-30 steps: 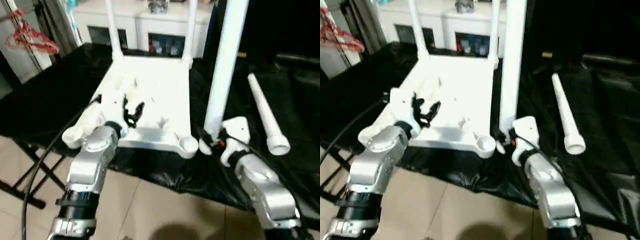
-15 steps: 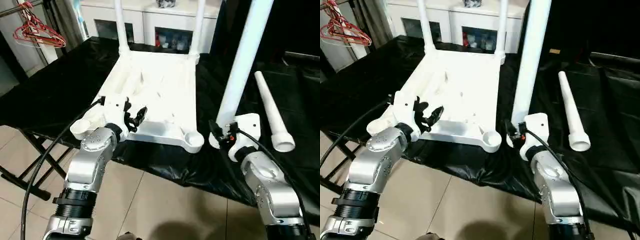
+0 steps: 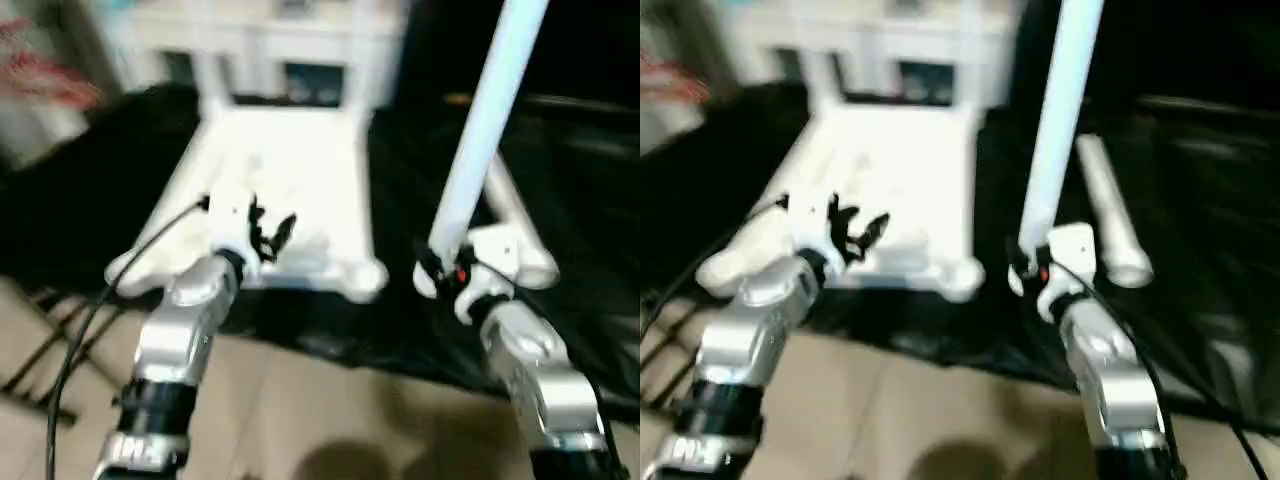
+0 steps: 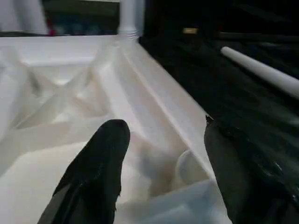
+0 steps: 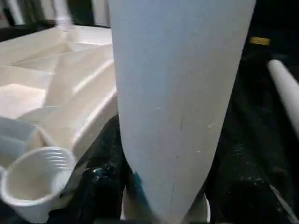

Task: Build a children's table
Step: Pick table leg

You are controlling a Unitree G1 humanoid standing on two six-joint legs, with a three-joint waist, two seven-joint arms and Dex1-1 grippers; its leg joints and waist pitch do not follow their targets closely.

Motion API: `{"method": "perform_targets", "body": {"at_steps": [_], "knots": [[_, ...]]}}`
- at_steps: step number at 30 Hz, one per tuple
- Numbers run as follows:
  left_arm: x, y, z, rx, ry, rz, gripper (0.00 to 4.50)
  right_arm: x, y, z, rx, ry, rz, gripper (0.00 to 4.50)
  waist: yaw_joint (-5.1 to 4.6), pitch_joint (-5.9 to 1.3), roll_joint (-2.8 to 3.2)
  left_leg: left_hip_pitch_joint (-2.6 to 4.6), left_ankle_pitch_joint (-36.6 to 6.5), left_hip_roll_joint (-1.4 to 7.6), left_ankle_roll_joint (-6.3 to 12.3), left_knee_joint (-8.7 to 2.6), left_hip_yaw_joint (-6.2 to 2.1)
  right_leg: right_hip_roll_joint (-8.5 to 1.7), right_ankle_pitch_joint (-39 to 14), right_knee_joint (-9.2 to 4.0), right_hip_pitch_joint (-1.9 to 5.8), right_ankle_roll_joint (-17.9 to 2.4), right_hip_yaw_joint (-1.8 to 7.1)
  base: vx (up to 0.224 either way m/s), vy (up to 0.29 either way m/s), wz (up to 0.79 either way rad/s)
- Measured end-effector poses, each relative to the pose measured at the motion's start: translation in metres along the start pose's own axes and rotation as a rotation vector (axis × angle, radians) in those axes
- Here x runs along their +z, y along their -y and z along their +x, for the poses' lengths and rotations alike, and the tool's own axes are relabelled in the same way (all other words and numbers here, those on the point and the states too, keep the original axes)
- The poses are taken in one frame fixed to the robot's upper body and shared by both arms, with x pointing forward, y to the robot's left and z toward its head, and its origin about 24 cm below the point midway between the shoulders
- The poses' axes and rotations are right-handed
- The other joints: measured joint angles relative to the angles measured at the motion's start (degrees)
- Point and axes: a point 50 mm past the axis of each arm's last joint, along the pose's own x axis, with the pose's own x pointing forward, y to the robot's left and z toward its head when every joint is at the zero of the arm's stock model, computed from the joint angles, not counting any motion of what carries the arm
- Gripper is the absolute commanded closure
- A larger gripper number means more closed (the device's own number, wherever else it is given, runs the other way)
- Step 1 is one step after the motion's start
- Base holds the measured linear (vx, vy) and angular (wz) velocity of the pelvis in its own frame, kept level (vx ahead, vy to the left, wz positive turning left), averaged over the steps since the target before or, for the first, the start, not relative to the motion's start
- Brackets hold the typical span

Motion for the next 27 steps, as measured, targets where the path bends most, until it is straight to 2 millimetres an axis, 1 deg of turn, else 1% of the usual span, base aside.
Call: {"method": "perform_targets", "body": {"at_steps": [1, 2, 3, 4, 6, 7, 8, 9, 10, 11, 12, 13, 14, 15, 16, 17, 18, 19, 20, 21, 22, 23, 24, 25, 26, 27], "knots": [[0.0, 0.0, 0.0, 0.0, 0.002, -0.001, 1.5, 0.0, 0.0, 0.0, 0.0, 0.0, 0.0, 2.62, -0.27, -0.01, 0.0, 0.28, -0.11, 0.02, 0.03, -0.15, -0.14, -0.14, 0.01, -0.33, 0.56, -0.01, -0.46, 0.077, -0.002, 0.01], [0.001, 0.0, 0.0, -0.001, 0.006, 0.0, 1.5, 0.0, 0.0, 0.0, 0.0, 0.002, -0.001, 2.62, -0.33, -0.09, -0.1, 0.35, -0.29, 0.03, 0.04, -0.17, -0.16, -0.15, 0.02, -0.4, 0.71, -0.05, -0.56, 0.077, -0.002, 0.01], [0.002, 0.0, 0.0, -0.001, 0.008, 0.0, 1.5, 0.0, 0.0, 0.0, 0.001, 0.002, -0.001, 2.62, -0.27, -0.11, -0.13, 0.35, -0.49, 0.03, 0.09, -0.17, -0.18, -0.16, 0.01, -0.42, 0.76, -0.09, -0.6, 0.101, -0.006, 0.07], [0.002, 0.0, 0.0, 0.0, 0.007, -0.001, 1.5, 0.0, -0.001, 0.0, 0.004, 0.0, -0.004, 2.62, -0.12, -0.13, -0.12, 0.3, -0.75, 0.02, 0.14, -0.17, -0.2, -0.17, -0.04, -0.42, 0.77, -0.56, -0.66, 0.109, -0.001, 0.06], [0.001, -0.001, -0.001, 0.003, 0.005, -0.001, 1.5, -0.001, -0.004, 0.001, 0.024, -0.011, -0.04, 2.62, 0.15, -0.22, -0.2, 0.2, -1.07, 0.0, 0.62, -0.17, -0.21, -0.17, -0.54, -0.42, 0.79, -0.84, -0.72, 0.111, 0.004, 0.05], [0.001, -0.001, -0.001, 0.004, 0.006, -0.001, 1.5, -0.001, -0.006, 0.001, 0.039, -0.017, -0.058, 2.62, 0.39, -0.28, -0.37, -0.12, -1.34, -0.11, 0.86, -0.09, -0.43, -0.2, -0.88, -0.47, 0.87, -0.91, -0.91, 0.105, 0.021, 0.24], [0.002, 0.002, -0.001, -0.002, 0.014, 0.001, 1.5, -0.001, -0.005, 0.001, 0.04, -0.02, -0.066, 2.62, -0.1, -0.54, 0.14, -1.79, -1.88, -0.54, 3.19, 1.27, -2.27, -0.51, -1.06, -1.07, 1.16, -0.48, -2.5, 0.105, 0.021, 0.24], [0.004, 0.004, -0.001, -0.011, 0.022, 0.002, 1.5, -0.003, -0.004, 0.001, 0.037, -0.028, -0.071, 2.62, 0.0, -0.66, 0.26, -2.72, -2.49, -0.57, 4.57, 2.18, -3.38, -0.63, -1.28, -1.45, 1.54, -0.36, -3.82, 0.102, 0.024, 0.55], [0.005, 0.005, -0.002, -0.012, 0.028, 0.006, 1.5, -0.003, -0.004, 0.002, 0.034, -0.029, -0.077, 2.62, -0.1, -0.78, 0.38, -3.68, -2.8, -1.06, 5.2, 2.82, -5.09, -1.06, -1.79, -1.56, 1.99, -0.2, -5.6, 0.164, 0.002, 0.73], [0.004, 0.003, -0.003, -0.006, 0.024, 0.008, 1.5, -0.002, -0.005, 0.002, 0.038, -0.026, -0.075, 2.62, -0.09, -0.79, 0.38, -3.52, -2.87, -1.58, 5.32, 2.87, -6.4, -1.49, -2.35, -1.42, 2.31, -0.22, -6.58, 0.164, 0.002, 0.73], [0.002, 0.0, -0.005, 0.004, 0.015, 0.01, 1.5, -0.001, -0.009, 0.004, 0.05, -0.019, -0.064, 2.62, -0.39, -0.76, 0.48, -2.94, -3.0, -1.99, 5.26, 2.7, -7.21, -1.4, -3.13, 0.0, 1.69, -0.54, -6.51, 0.189, -0.036, 0.54], [-0.003, -0.009, -0.009, 0.034, -0.002, 0.01, 1.5, 0.003, -0.019, 0.009, 0.078, 0.006, -0.031, 2.62, -0.37, -0.73, 0.47, -2.19, -3.42, -2.2, 4.06, 2.82, -7.2, -1.35, -3.71, 5.76, -0.33, -0.6, -4.37, 0.132, -0.05, 0.19], [-0.003, -0.013, -0.011, 0.05, -0.004, 0.009, 1.5, 0.005, -0.019, 0.009, 0.082, 0.017, -0.022, 2.62, -0.21, -0.8, 0.34, -1.69, -3.75, -2.54, 3.42, 2.9, -7.08, -1.33, -3.79, 8.09, -1.79, -0.17, -3.38, 0.132, -0.05, 0.19], [-0.002, -0.014, -0.012, 0.054, 0.002, 0.009, 1.5, 0.006, -0.018, 0.009, 0.083, 0.021, -0.021, 2.62, 0.16, -0.93, -0.09, -1.23, -3.99, -2.81, 2.97, 2.88, -6.57, -1.49, -3.51, 8.53, -3.35, 0.68, -2.33, 0.107, -0.045, 0.01], [-0.001, -0.014, -0.012, 0.055, 0.004, 0.01, 1.5, 0.006, -0.018, 0.008, 0.09, 0.023, -0.017, 2.62, 0.67, -0.82, -1.1, 0.13, -4.37, -2.65, 1.45, 2.59, -3.45, -2.11, -2.83, 6.68, -5.06, -0.06, -1.38, 0.113, -0.064, -0.2], [-0.001, -0.013, -0.011, 0.052, 0.006, 0.007, 1.5, 0.006, -0.018, 0.007, 0.094, 0.022, -0.015, 2.62, 0.76, -0.56, -2.34, 1.33, -4.92, -2.39, 0.38, 2.64, -0.18, -2.75, -1.15, 5.62, -5.52, -0.24, -0.48, 0.113, -0.064, -0.2], [-0.004, -0.01, -0.01, 0.043, 0.0, -0.004, 1.5, 0.001, -0.015, 0.004, 0.085, 0.006, -0.009, 2.62, 0.98, -0.24, -2.98, 2.27, -5.6, -1.71, 0.51, 2.95, 1.73, -1.71, -1.69, 5.79, -4.89, -0.99, 1.34, 0.123, -0.084, -0.3], [-0.004, -0.001, -0.007, 0.012, 0.001, -0.006, 1.5, -0.005, -0.009, 0.0, 0.063, -0.016, -0.003, 2.62, 2.1, -0.06, -2.35, 2.93, -6.82, -1.8, 2.05, 4.5, 0.61, 0.4, -1.73, 5.04, -3.38, -1.5, 3.77, 0.117, -0.08, -0.36], [-0.004, 0.007, -0.004, -0.015, 0.001, -0.007, 1.5, -0.008, -0.006, -0.003, 0.047, -0.028, 0.002, 2.62, 3.05, 0.13, -2.28, 2.95, -6.91, -2.63, 2.13, 6.91, -0.83, 1.95, -1.46, 4.13, -2.34, -1.95, 5.64, 0.117, -0.08, -0.36], [-0.004, 0.01, -0.003, -0.027, -0.001, -0.003, 1.5, -0.009, -0.003, -0.004, 0.034, -0.03, 0.001, 2.62, 3.39, 0.2, -2.34, 2.41, -6.61, -3.67, 1.55, 9.09, -2.55, 3.08, -1.17, 3.3, -1.37, -2.24, 7.0, 0.095, -0.062, -0.51], [-0.002, 0.01, -0.003, -0.028, 0.004, 0.001, 1.5, -0.006, -0.001, -0.005, 0.022, -0.019, -0.004, 2.62, 3.58, 0.08, -2.12, 0.64, -5.78, -4.87, 0.19, 10.5, -4.75, 4.29, -0.79, 2.32, -0.42, -2.33, 7.95, 0.069, -0.029, -0.36], [0.001, 0.009, -0.002, -0.031, 0.014, 0.008, 1.5, -0.003, 0.0, -0.005, 0.015, -0.006, -0.008, 2.62, 3.42, -0.11, -1.68, -1.35, -4.94, -5.32, -0.97, 9.9, -6.16, 4.7, -0.74, 2.16, -0.21, -2.25, 7.28, 0.069, -0.029, -0.36], [0.004, 0.009, -0.002, -0.033, 0.022, 0.013, 1.5, -0.002, 0.0, -0.005, 0.011, 0.001, -0.009, 2.62, 3.37, -0.32, -0.87, -3.02, -3.99, -4.85, -1.97, 7.84, -7.19, 5.4, -0.76, 2.15, -0.13, -2.25, 6.5, 0.0, 0.0, 0.0], [0.004, 0.009, -0.003, -0.036, 0.025, 0.018, 1.5, 0.0, -0.001, -0.005, 0.008, 0.011, -0.007, 2.62, 3.29, -0.58, 0.94, -4.46, -0.72, -3.22, -0.58, 4.33, -8.01, 6.78, -0.98, 2.41, -0.06, -2.13, 4.93, 0.037, 0.061, -0.03], [0.002, 0.006, -0.004, -0.032, 0.016, 0.024, 1.5, -0.001, -0.003, -0.004, 0.009, 0.012, 0.005, 2.62, 3.06, -0.45, 1.44, -4.84, 0.18, -2.44, 0.44, 4.79, -7.96, 6.59, -1.24, 2.78, -0.06, -1.99, 3.81, 0.037, 0.061, -0.03], [-0.001, 0.003, -0.006, -0.022, 0.002, 0.029, 1.5, -0.001, -0.01, -0.002, 0.029, 0.012, 0.011, 2.62, 2.36, -0.44, 1.43, -4.98, 0.22, -2.44, 0.85, 4.52, -7.82, 5.41, -1.29, 2.83, -0.18, -2.0, 2.39, 0.029, 0.055, -0.01]]}}
